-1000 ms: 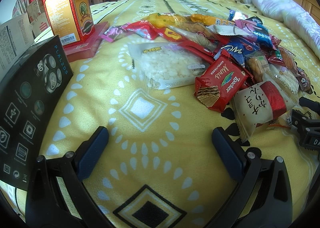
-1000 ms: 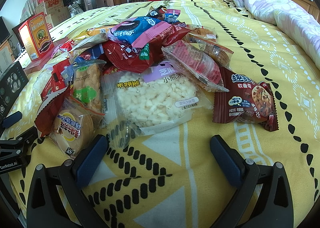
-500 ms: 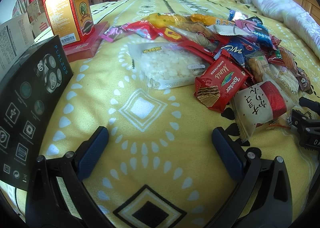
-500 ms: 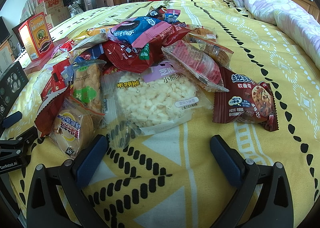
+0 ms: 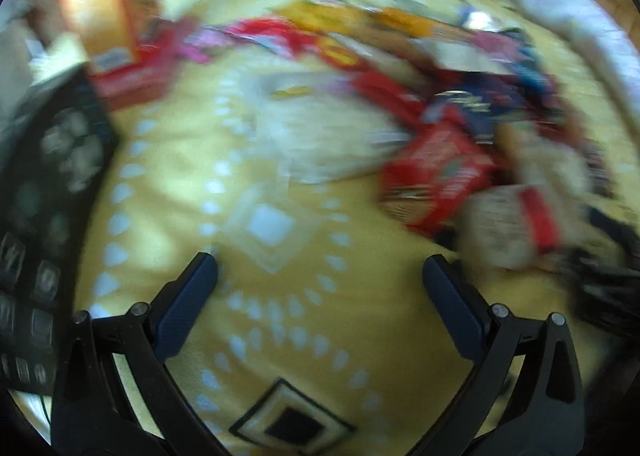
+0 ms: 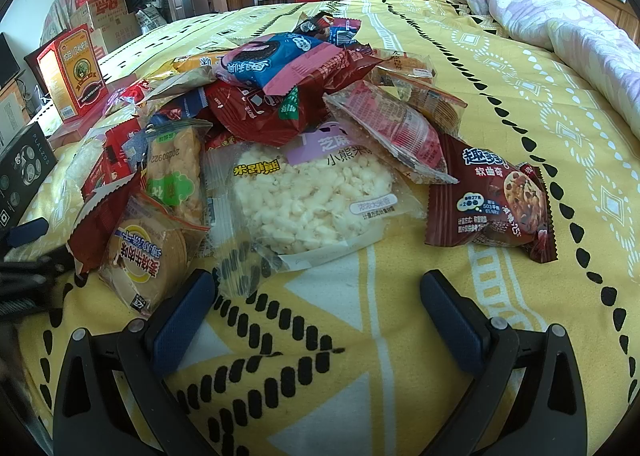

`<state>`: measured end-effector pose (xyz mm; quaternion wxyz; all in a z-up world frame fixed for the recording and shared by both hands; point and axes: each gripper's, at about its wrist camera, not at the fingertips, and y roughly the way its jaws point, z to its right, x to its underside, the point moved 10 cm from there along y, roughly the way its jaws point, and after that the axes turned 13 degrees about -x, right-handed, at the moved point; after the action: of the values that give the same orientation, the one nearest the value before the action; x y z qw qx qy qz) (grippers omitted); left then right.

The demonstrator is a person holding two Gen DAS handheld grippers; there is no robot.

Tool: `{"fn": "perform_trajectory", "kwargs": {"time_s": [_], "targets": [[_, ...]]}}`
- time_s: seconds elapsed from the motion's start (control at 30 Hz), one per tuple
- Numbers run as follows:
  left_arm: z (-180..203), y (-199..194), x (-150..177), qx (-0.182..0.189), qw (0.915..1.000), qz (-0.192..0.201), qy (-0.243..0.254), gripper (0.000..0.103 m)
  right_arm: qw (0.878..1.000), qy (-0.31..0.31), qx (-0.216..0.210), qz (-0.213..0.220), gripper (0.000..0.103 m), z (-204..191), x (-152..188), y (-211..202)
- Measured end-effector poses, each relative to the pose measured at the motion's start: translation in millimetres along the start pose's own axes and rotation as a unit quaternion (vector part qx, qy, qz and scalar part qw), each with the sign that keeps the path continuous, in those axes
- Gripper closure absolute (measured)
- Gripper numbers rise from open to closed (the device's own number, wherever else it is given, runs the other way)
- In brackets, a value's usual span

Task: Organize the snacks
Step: 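Grasp the red Loacker wafer pack with left tool while right tool grasps a bread bun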

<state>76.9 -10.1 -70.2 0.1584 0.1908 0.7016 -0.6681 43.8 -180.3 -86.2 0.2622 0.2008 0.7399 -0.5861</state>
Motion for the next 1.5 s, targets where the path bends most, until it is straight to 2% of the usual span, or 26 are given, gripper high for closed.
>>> {"fn": "perform_trajectory", "kwargs": {"time_s": [0.03, 0.13, 0.17, 0.2, 0.27, 0.3, 0.37, 0.4, 0.43, 0.47, 0.5, 0.53, 0.67, 0.7, 0.73, 0.8, 0.9, 0.93, 1.1, 1.17, 1.23, 1.3, 1.37, 1.43, 1.47, 1.5], "targets": [[2.1, -8.6, -4.5, 0.035, 0.9994, 0.005, -0.001, 0.002, 1.0, -0.002, 0.003, -0.007, 0.0, -0.3, -0.7, 2.4], [2.4, -27.0, -25.3, 0.1, 0.9942, 0.029, -0.027, 0.002, 1.0, 0.002, -0.004, -0.001, 0.0, 1.6, -4.6, 1.3], [11.5, -30.3, -34.4, 0.121, 0.9918, 0.042, 0.002, 0.002, 1.0, 0.006, -0.01, -0.001, 0.0, 2.7, -4.6, 4.0], [19.2, -25.9, -38.5, 0.102, 0.9914, 0.069, 0.044, 0.002, 1.0, 0.008, -0.012, -0.001, 0.0, 3.3, -5.6, 4.8], [23.7, -5.4, -39.8, 0.08, 0.9921, 0.05, 0.082, 0.014, 1.0, 0.006, -0.013, -0.001, 0.0, 4.1, -4.8, 5.7], [23.2, 4.7, -40.7, 0.07, 0.9923, 0.045, 0.091, 0.017, 1.0, 0.006, -0.018, -0.001, 0.0, 4.1, -4.7, 3.6], [30.5, 1.6, -47.4, 0.075, 0.9895, 0.077, 0.097, 0.017, 1.0, 0.003, -0.03, -0.002, 0.0, 3.9, -1.5, -0.3], [32.8, 1.9, -49.5, 0.074, 0.9892, 0.076, 0.101, 0.018, 0.999, -0.001, -0.035, -0.004, 0.0, 3.7, -1.2, -1.0], [42.1, -5.6, -50.1, 0.086, 0.987, 0.092, 0.1, 0.022, 0.999, -0.004, -0.038, -0.007, 0.0, 4.3, -1.0, -1.7], [46.2, -7.7, -48.6, 0.099, 0.9857, 0.086, 0.105, 0.031, 0.999, -0.009, -0.039, -0.011, 0.0, 3.6, -1.0, -1.6], [54.9, -9.2, -42.4, 0.112, 0.9838, 0.077, 0.117, 0.052, 0.999, -0.017, -0.04, -0.021, 0.0, 2.2, -0.7, -1.8], [57.4, -5.7, -39.7, 0.107, 0.9839, 0.066, 0.127, 0.052, 0.998, -0.022, -0.043, -0.027, 0.0, 0.6, -0.2, -2.5], [56.0, -10.8, -33.1, 0.115, 0.9861, 0.059, 0.105, 0.06, 0.997, -0.006, -0.071, -0.043, 0.0, -3.6, 6.4, -14.0], [50.8, -12.2, -32.3, 0.122, 0.9868, 0.048, 0.095, 0.078, 0.996, -0.002, -0.077, -0.047, 0.0, -5.3, 8.2, -19.0], [47.6, -17.8, -28.2, 0.138, 0.9858, 0.038, 0.087, 0.083, 0.995, 0.002, -0.084, -0.049, 0.002, -7.6, 9.3, -24.2], [39.5, -25.4, -20.5, 0.14, 0.9859, 0.035, 0.085, 0.088, 0.994, 0.002, -0.102, -0.047, 0.01, -15.0, 9.8, -36.5], [26.3, -40.2, -7.6, 0.135, 0.9875, 0.031, 0.074, 0.09, 0.989, -0.004, -0.145, -0.028, 0.022, -32.7, 6.1, -56.3], [21.1, -42.0, -4.4, 0.136, 0.988, 0.028, 0.069, 0.09, 0.988, -0.009, -0.153, -0.025, 0.027, -37.1, 5.1, -59.8], [3.2, -42.6, 3.4, 0.141, 0.9892, 0.014, 0.036, 0.091, 0.978, -0.063, -0.198, -0.018, 0.027, -77.6, -2.4, -68.2], [-0.4, -32.1, 3.8, 0.145, 0.9891, 0.003, 0.026, 0.09, 0.978, -0.091, -0.185, -0.018, 0.027, -85.0, -8.0, -58.6], [-0.1, -25.4, 2.2, 0.151, 0.9884, -0.003, 0.017, 0.089, 0.981, -0.117, -0.151, -0.024, 0.027, -80.9, -15.9, -38.6], [-0.8, -20.9, 0.7, 0.152, 0.9883, -0.003, 0.014, 0.086, 0.98, -0.134, -0.141, -0.039, 0.027, -81.8, -19.3, -20.2], [-4.3, -12.7, -0.4, 0.143, 0.9896, -0.01, 0.003, 0.072, 0.977, -0.151, -0.14, -0.061, 0.027, -85.5, -13.9, -3.7], [-2.3, -9.7, -2.1, 0.145, 0.9895, -0.005, -0.005, 0.043, 0.974, -0.177, -0.126, -0.071, 0.03, -93.8, -9.0, 4.9], [-0.2, -11.4, -3.7, 0.141, 0.99, 0.004, -0.002, 0.036, 0.973, -0.178, -0.126, -0.072, 0.039, -93.2, -6.9, 2.7], [1.6, -12.3, -4.0, 0.135, 0.9908, 0.011, 0.002, 0.023, 0.973, -0.169, -0.136, -0.076, 0.042, -95.0, -4.2, 1.7]]}}
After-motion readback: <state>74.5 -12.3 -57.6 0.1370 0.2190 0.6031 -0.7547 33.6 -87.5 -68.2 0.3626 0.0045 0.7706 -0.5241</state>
